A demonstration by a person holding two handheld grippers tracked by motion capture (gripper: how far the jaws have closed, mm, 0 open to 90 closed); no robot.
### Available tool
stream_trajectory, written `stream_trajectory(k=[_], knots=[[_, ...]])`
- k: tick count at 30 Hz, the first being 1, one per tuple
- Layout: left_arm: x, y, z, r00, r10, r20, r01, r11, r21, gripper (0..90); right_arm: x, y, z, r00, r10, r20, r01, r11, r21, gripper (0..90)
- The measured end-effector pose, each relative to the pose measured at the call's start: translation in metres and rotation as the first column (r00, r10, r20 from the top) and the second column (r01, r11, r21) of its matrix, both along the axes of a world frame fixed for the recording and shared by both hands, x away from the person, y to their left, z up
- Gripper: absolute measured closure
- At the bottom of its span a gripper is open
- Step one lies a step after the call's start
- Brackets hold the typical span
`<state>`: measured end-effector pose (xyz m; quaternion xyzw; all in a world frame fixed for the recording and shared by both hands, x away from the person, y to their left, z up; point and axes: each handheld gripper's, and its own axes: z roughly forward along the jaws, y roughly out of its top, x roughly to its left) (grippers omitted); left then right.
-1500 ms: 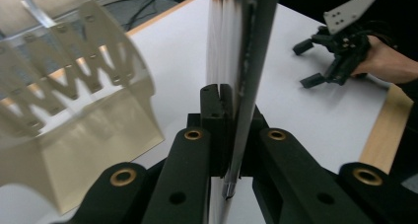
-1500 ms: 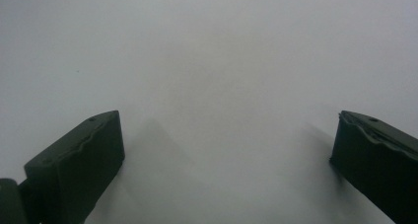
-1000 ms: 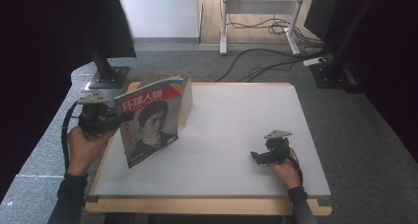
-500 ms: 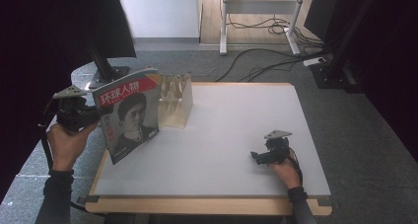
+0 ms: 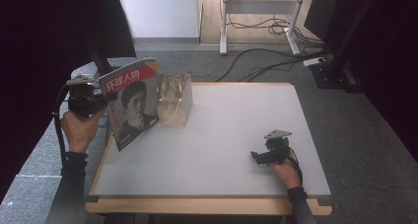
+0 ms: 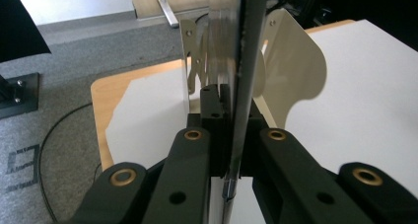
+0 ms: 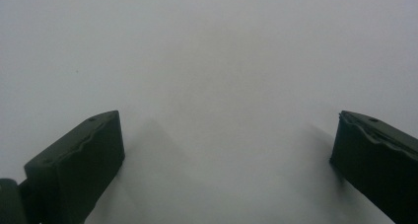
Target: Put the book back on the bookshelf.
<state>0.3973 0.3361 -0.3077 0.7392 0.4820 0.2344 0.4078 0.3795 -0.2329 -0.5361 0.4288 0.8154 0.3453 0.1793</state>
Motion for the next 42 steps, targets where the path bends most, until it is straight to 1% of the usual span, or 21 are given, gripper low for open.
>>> stream_trajectory(k=[10,15,17,19,21,23,25,26,27,28,29,31,32,33,34,36,38,39,40,41,42], knots=[[0.033,-0.018,-0.014,0.9989,0.024,0.04,-0.023,0.9991,-0.035,87.0,0.0,0.0,0.0,1.0,0.0,-0.001,0.0,1.0,0.0,0.0],[0.042,-0.025,-0.025,0.9963,0.021,0.083,-0.018,0.9991,-0.038,86.9,0.0,0.0,0.0,1.0,0.001,-0.001,-0.001,1.0,0.0,0.0],[0.044,-0.024,-0.03,0.9966,0.01,0.082,-0.006,0.9987,-0.051,86.6,0.0,0.0,0.0,1.0,0.0,0.001,0.0,1.0,0.0,0.0],[0.044,-0.021,-0.033,0.9988,-0.012,0.048,0.014,0.9986,-0.052,86.1,0.0,0.0,0.0,1.0,0.0,0.001,0.0,1.0,0.0,0.0],[0.042,-0.018,-0.033,0.9995,-0.03,0.005,0.031,0.999,-0.033,85.7,0.0,0.0,0.0,1.0,0.0,0.001,0.0,1.0,0.0,0.0],[0.04,-0.017,-0.031,0.9987,-0.035,-0.038,0.035,0.9993,0.015,84.9,0.0,0.0,0.0,1.0,0.0,0.001,0.0,1.0,0.0,0.0],[0.041,-0.015,-0.032,0.9952,-0.04,-0.09,0.043,0.9987,0.028,84.0,0.0,0.0,0.0,1.0,0.0,0.001,0.0,1.0,0.0,0.0],[0.041,-0.014,-0.033,0.9949,-0.031,-0.096,0.036,0.9984,0.045,83.8,0.0,0.0,0.0,1.0,0.0,0.001,0.0,1.0,-0.001,0.0],[0.042,-0.013,-0.034,0.9947,-0.019,-0.101,0.025,0.9984,0.051,84.4,0.0,0.0,0.0,1.0,0.0,0.0,0.0,1.0,0.0,0.0],[0.042,-0.012,-0.036,0.9962,-0.008,-0.086,0.013,0.9982,0.059,85.7,0.0,0.0,0.0,1.0,0.002,0.002,-0.002,1.0,-0.002,0.0],[0.041,-0.011,-0.037,0.9978,0.001,-0.066,0.002,0.9989,0.048,86.3,0.0,0.0,0.0,1.0,0.0,-0.001,0.0,1.0,-0.001,0.0],[0.042,-0.006,-0.04,0.9995,0.017,-0.026,-0.018,0.9998,-0.007,86.9,0.0,0.0,0.0,1.0,-0.001,-0.001,0.001,1.0,0.0,0.0],[0.043,-0.001,-0.044,0.9996,0.024,-0.011,-0.025,0.9972,-0.07,87.0,0.0,0.0,0.0,1.0,-0.001,0.0,0.001,1.0,0.0,0.0],[0.043,-0.001,-0.044,0.9996,0.024,-0.011,-0.025,0.9972,-0.07,87.0,0.0,0.0,0.0,1.0,-0.001,0.0,0.001,1.0,0.0,0.0],[0.044,0.0,-0.045,0.9997,0.024,-0.011,-0.025,0.996,-0.086,86.9,0.0,0.0,0.0,1.0,-0.001,-0.001,0.001,1.0,0.0,0.0],[0.044,0.002,-0.047,0.9994,0.033,-0.003,-0.033,0.9955,-0.088,86.8,0.0,0.0,0.0,1.0,-0.001,0.0,0.001,1.0,0.0,0.0],[0.045,0.005,-0.049,0.9996,0.019,-0.021,-0.021,0.9949,-0.099,85.5,0.0,0.0,0.0,1.0,-0.001,-0.001,0.001,1.0,0.0,0.0],[0.045,0.005,-0.05,0.9992,0.015,-0.037,-0.019,0.9955,-0.093,77.7,0.0,0.0,0.0,1.0,-0.001,0.0,0.001,1.0,0.0,0.0],[0.046,0.004,-0.051,0.9983,0.012,-0.058,-0.016,0.9969,-0.077,77.7,0.0,0.0,0.0,1.0,-0.001,0.0,0.001,1.0,0.0,0.0],[0.046,0.002,-0.052,0.9979,0.016,-0.062,-0.02,0.9983,-0.054,74.5,0.0,0.0,0.0,1.0,-0.001,0.0,0.001,1.0,0.0,0.0],[0.046,0.0,-0.053,0.9984,0.019,-0.053,-0.021,0.999,-0.041,66.1,0.0,0.0,0.0,1.0,0.0,-0.001,0.0,1.0,0.0,0.0]])
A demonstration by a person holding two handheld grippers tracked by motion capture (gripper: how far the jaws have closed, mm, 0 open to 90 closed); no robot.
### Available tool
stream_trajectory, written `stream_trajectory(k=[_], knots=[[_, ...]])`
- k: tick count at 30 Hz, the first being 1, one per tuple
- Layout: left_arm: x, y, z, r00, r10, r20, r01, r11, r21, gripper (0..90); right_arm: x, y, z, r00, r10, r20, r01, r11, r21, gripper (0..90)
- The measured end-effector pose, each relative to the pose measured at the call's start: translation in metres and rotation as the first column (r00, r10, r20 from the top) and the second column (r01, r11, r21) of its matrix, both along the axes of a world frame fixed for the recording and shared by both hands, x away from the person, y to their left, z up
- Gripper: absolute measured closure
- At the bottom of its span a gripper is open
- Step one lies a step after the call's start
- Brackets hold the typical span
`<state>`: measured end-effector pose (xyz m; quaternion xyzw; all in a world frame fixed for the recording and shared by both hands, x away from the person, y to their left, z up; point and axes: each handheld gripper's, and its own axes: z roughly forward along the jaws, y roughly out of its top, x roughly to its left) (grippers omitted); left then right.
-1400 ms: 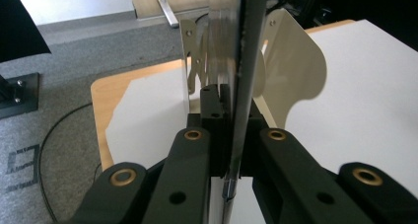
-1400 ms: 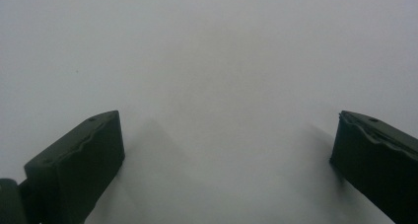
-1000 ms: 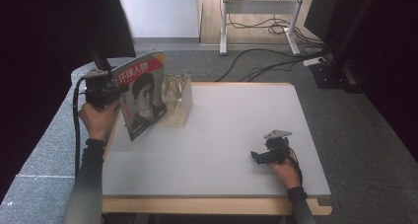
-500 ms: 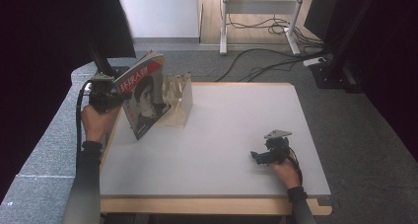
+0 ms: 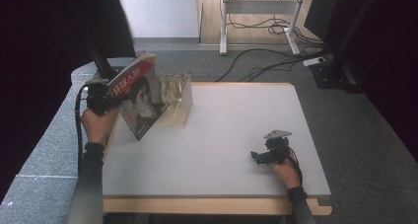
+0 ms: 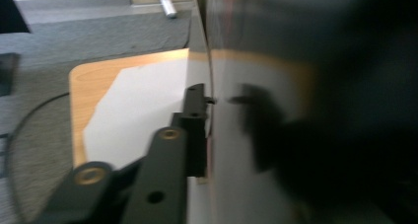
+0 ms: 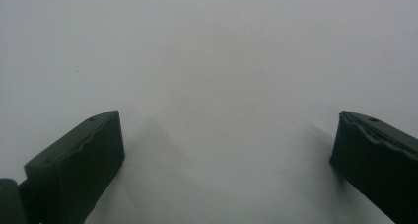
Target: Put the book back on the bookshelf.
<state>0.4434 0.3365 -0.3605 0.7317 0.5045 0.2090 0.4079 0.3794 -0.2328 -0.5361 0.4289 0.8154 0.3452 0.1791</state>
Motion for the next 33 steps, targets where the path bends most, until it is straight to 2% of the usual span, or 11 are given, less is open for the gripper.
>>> stream_trajectory(k=[1,2,3,4,6,7,9,14,20,25,33], knots=[[0.0,-0.002,0.0,1.0,-0.001,0.001,0.001,1.0,0.005,66.1,0.0,0.0,0.0,1.0,0.0,0.0,0.0,1.0,0.0,0.0],[0.0,-0.003,-0.001,1.0,-0.004,0.003,0.004,1.0,0.008,56.3,0.0,0.0,0.0,1.0,0.0,0.0,0.0,1.0,0.0,0.0],[0.0,-0.004,0.0,1.0,-0.004,0.005,0.004,0.9999,0.013,56.3,0.0,0.0,0.0,1.0,0.0,0.0,0.0,1.0,0.0,0.0],[0.0,-0.005,0.0,1.0,0.0,0.006,0.0,0.9997,0.025,45.3,0.0,0.0,0.0,1.0,0.0,0.0,0.0,1.0,-0.001,0.0],[-0.002,-0.006,0.001,1.0,-0.002,0.006,0.002,0.9992,0.039,37.9,0.0,0.0,0.0,1.0,0.0,0.0,0.0,1.0,-0.001,0.0],[-0.004,-0.006,0.002,0.9999,-0.003,0.013,0.002,0.999,0.045,37.9,0.0,0.0,0.0,1.0,0.0,0.0,0.0,1.0,-0.001,0.0],[-0.008,-0.006,0.003,0.9998,-0.004,0.021,0.003,0.999,0.044,29.5,0.0,0.0,0.0,1.0,0.0,0.0,0.0,1.0,-0.001,0.0],[-0.022,-0.005,0.009,0.9989,-0.016,0.044,0.014,0.999,0.041,15.9,0.0,0.0,0.0,1.0,0.001,0.001,-0.001,1.0,-0.001,0.0],[-0.044,-0.006,0.015,0.9969,-0.053,0.057,0.05,0.9974,0.051,11.9,0.0,0.0,0.0,1.0,0.001,0.001,-0.001,1.0,-0.001,0.0],[-0.059,-0.006,0.017,0.9959,-0.079,0.044,0.077,0.996,0.046,9.5,0.0,0.0,0.0,1.0,0.002,0.002,-0.002,1.0,-0.002,0.0],[-0.083,-0.015,0.02,0.9881,-0.135,0.073,0.132,0.99,0.052,8.0,0.0,0.0,0.0,1.0,0.001,0.002,-0.001,1.0,-0.002,0.0]])
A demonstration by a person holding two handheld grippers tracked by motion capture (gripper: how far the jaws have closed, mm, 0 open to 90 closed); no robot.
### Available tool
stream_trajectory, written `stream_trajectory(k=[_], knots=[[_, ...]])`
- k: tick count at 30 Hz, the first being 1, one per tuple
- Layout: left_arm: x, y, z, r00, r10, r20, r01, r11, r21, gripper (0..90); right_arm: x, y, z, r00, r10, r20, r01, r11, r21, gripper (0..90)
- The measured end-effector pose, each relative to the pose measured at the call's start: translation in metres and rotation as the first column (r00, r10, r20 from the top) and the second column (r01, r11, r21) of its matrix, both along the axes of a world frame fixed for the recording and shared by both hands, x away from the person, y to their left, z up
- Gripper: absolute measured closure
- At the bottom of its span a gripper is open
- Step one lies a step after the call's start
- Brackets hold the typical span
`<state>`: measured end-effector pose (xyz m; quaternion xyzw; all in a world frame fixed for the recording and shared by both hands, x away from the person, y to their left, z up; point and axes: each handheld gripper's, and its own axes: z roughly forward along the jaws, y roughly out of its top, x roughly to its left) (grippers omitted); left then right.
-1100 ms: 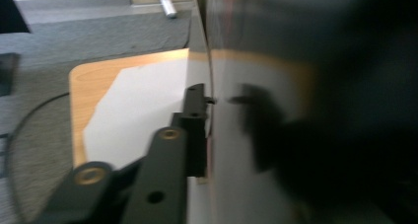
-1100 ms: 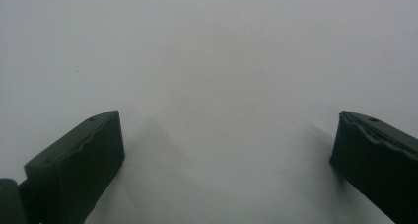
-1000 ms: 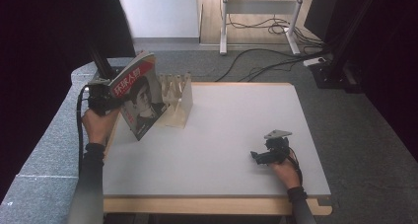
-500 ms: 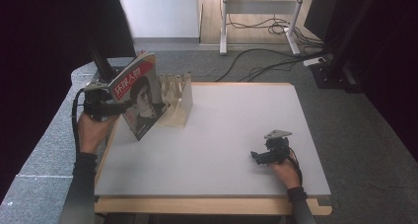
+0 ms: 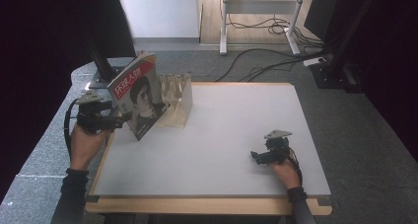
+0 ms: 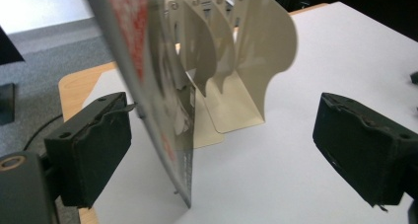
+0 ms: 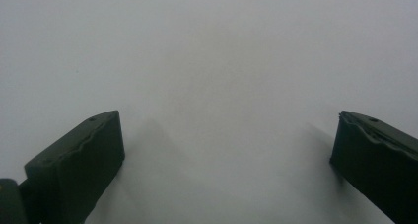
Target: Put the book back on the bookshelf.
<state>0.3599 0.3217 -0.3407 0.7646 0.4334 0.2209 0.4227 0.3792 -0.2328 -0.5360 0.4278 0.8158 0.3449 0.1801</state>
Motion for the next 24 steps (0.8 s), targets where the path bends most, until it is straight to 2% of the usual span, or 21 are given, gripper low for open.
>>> stream_trajectory(k=[6,10,19,24], knots=[[-0.009,-0.021,-0.003,0.9975,-0.071,-0.001,0.071,0.9973,0.021,6.5,0.0,0.0,0.0,1.0,0.0,0.0,0.0,1.0,0.0,0.0],[-0.01,-0.038,-0.006,0.9927,-0.121,-0.006,0.121,0.9921,0.033,1.8,0.0,0.0,0.0,1.0,0.0,0.001,0.0,1.0,0.0,0.0],[-0.006,-0.076,-0.024,0.9741,-0.224,-0.028,0.226,0.9729,0.05,0.0,0.0,0.0,0.0,1.0,-0.001,0.0,0.001,1.0,0.001,0.0],[-0.001,-0.089,-0.035,0.9651,-0.261,-0.027,0.261,0.9646,0.033,0.0,0.0,0.0,0.0,1.0,-0.002,0.001,0.002,1.0,0.001,0.0]])
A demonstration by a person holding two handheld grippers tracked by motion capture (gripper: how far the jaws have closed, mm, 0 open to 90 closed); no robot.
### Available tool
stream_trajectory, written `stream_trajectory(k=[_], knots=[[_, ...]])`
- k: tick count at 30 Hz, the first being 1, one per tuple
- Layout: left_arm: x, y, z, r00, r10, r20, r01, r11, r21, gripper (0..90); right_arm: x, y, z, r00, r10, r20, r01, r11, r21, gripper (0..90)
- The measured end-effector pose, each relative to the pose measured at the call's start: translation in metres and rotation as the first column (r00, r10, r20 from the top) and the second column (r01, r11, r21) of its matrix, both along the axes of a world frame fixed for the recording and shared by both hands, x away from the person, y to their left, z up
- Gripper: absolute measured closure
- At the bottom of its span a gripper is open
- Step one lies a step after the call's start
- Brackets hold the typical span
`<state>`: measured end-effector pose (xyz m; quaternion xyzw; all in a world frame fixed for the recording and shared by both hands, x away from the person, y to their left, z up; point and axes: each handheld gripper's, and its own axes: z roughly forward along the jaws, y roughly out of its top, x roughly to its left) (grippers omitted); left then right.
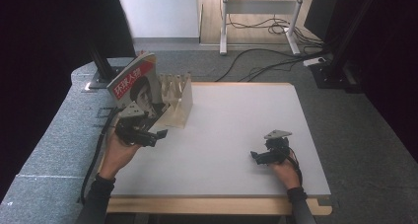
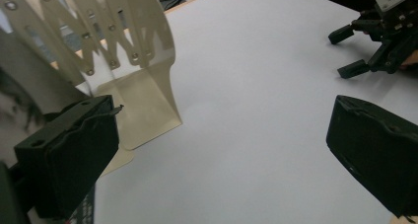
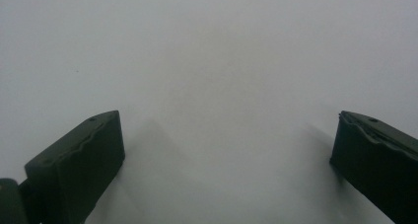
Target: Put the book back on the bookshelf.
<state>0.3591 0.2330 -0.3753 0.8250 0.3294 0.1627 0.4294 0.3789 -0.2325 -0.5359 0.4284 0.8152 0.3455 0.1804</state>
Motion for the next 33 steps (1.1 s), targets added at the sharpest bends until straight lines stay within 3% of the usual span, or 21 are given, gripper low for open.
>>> stream_trajectory(k=[9,14,20,23,30,33], knots=[[0.009,-0.023,-0.035,0.9985,-0.046,-0.029,0.048,0.9977,0.049,0.0,0.0,0.0,0.0,1.0,-0.001,-0.002,0.001,1.0,0.0,0.0],[0.014,-0.028,-0.051,0.9969,-0.066,-0.043,0.067,0.9971,0.034,0.0,0.0,0.0,0.0,1.0,-0.001,-0.002,0.001,1.0,0.0,0.0],[0.016,-0.031,-0.072,0.9959,-0.072,-0.055,0.075,0.9956,0.056,0.0,0.0,0.0,0.0,1.0,-0.001,-0.002,0.001,1.0,-0.001,0.0],[0.017,-0.032,-0.084,0.9948,-0.072,-0.072,0.075,0.9965,0.037,0.0,0.0,0.0,0.0,1.0,-0.001,-0.002,0.001,1.0,0.0,0.0],[0.018,-0.035,-0.113,0.9926,-0.067,-0.102,0.074,0.9949,0.069,0.0,0.0,0.0,0.0,1.0,-0.002,-0.003,0.002,1.0,0.001,0.0],[0.019,-0.037,-0.124,0.9912,-0.062,-0.117,0.075,0.9909,0.111,0.0,0.0,0.0,0.0,1.0,-0.001,-0.002,0.001,1.0,0.001,0.0]])
